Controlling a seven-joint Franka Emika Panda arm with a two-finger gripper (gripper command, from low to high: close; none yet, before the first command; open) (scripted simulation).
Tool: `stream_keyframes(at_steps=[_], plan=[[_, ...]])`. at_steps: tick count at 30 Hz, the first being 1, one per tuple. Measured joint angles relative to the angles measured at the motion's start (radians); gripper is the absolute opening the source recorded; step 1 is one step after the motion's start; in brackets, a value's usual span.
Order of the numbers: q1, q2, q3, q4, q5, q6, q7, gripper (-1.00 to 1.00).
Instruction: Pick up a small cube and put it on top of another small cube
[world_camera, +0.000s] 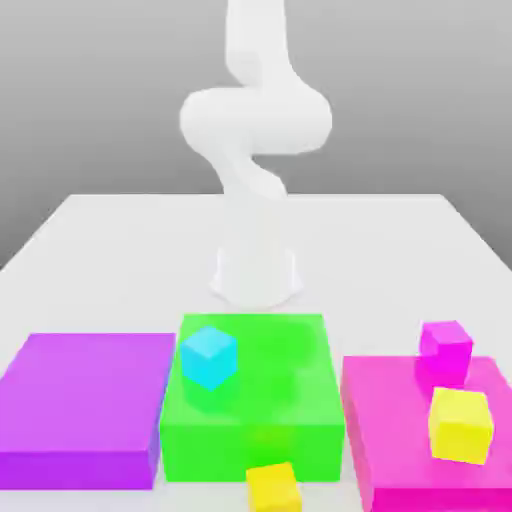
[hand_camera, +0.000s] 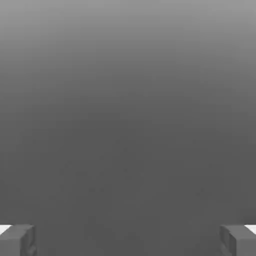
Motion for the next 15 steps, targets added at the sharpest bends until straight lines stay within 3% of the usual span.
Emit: stream_keyframes(at_steps=[15], plan=[[0.051, 0.550, -0.028, -0.056, 0.029, 0.200, -0.120, 0.00]])
